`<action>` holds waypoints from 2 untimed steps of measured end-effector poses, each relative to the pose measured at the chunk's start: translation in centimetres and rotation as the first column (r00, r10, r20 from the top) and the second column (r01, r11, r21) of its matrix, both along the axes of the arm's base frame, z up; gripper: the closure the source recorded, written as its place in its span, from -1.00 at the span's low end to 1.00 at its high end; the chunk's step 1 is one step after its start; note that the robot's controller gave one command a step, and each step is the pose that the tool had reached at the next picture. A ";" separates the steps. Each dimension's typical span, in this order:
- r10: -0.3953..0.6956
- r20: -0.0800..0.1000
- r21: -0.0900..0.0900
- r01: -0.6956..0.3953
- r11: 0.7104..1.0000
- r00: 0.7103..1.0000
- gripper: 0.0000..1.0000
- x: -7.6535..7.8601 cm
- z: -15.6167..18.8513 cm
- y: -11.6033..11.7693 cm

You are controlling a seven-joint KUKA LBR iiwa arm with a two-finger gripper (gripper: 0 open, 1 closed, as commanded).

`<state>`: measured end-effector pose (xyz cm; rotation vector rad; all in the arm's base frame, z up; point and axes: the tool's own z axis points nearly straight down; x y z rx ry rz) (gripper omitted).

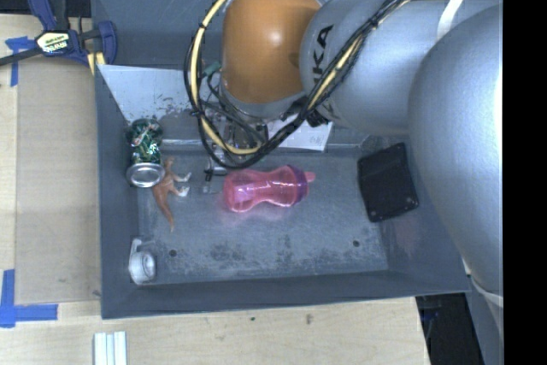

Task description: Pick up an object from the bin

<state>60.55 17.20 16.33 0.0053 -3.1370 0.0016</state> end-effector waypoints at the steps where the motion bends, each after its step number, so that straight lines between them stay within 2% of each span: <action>1: -0.003 0.007 0.002 0.003 1.000 1.000 -1.00 0.1 0.5 -0.1; 2: 0.045 0.010 0.004 -0.045 0.999 0.999 -1.00 -1.8 -2.8 -4.3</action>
Offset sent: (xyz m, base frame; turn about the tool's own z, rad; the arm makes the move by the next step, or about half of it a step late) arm -0.0315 -0.0753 -0.0525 -0.0652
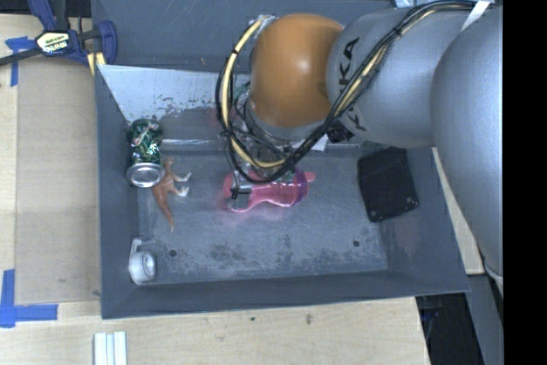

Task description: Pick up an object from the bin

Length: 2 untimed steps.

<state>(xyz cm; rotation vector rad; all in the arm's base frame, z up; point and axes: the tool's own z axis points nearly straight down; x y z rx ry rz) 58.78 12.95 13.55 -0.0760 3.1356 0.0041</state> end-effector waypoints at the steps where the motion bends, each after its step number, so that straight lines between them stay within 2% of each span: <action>1: 0.008 -0.011 -0.005 -0.008 1.000 1.000 -1.00 -0.8 -2.8 -4.3; 2: 0.010 0.000 -0.002 -0.010 1.000 1.000 -1.00 0.0 -2.1 -4.4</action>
Offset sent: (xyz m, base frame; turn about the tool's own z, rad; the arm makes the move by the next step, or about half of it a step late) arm 0.0064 -0.0500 -0.0354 0.0708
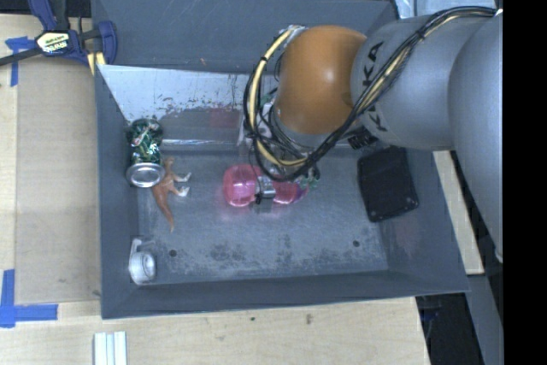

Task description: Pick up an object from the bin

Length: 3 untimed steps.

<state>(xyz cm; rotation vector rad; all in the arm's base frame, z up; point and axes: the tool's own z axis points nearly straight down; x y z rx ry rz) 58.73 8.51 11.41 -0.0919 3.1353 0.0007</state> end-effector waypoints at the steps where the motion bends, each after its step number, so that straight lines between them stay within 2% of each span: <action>1: 0.019 -0.004 -0.001 -0.019 1.000 1.000 -1.00 -0.1 -2.6 -1.2; 2: 0.242 -0.004 -0.002 -0.242 0.970 0.970 -1.00 -0.1 -3.9 -1.6; 3: 0.063 -0.004 -0.001 -0.063 0.998 0.998 1.00 -1.4 -4.4 -2.7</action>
Offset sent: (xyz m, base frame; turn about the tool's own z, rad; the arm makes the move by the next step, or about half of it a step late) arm -0.0011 -0.0172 -0.0441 -0.2945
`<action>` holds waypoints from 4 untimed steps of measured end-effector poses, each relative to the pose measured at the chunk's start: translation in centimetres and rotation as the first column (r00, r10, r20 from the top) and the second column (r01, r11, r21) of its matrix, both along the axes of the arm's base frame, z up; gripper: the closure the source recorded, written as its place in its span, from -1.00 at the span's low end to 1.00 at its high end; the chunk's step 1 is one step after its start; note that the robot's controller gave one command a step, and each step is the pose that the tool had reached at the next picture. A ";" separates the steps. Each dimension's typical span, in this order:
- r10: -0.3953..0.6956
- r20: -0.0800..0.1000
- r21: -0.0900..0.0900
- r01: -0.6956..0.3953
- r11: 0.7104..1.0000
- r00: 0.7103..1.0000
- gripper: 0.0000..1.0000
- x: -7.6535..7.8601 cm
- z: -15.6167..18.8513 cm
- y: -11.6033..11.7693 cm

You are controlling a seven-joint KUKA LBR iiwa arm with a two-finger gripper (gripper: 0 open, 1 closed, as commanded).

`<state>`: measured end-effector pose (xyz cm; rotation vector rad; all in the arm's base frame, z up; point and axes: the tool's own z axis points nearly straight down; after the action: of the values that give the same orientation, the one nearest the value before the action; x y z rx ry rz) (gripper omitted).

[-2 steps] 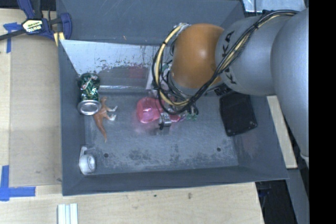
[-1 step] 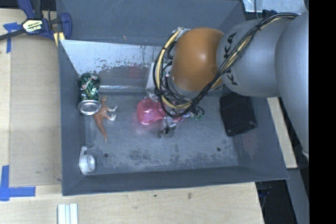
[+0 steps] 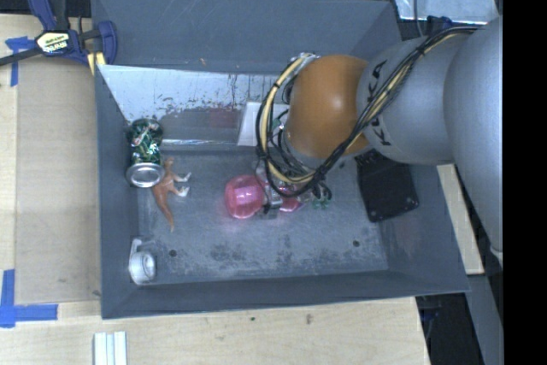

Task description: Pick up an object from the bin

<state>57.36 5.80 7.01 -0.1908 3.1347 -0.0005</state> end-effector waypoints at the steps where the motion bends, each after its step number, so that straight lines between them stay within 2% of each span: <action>1: 0.000 0.000 0.000 0.000 1.000 1.000 1.00 0.0 0.0 0.0; 2: 0.025 0.012 0.000 -0.025 1.000 1.000 -1.00 1.3 7.8 -0.8; 3: 0.025 0.004 0.000 -0.025 1.000 1.000 -1.00 1.1 7.4 -0.7; 4: 0.170 0.016 -0.003 -0.170 0.985 0.985 -1.00 0.5 4.8 -0.3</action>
Offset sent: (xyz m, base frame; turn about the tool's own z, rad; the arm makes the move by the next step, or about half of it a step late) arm 0.0097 -0.0070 0.0731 -0.0264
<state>57.89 5.50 11.76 -0.4548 3.0909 -0.0043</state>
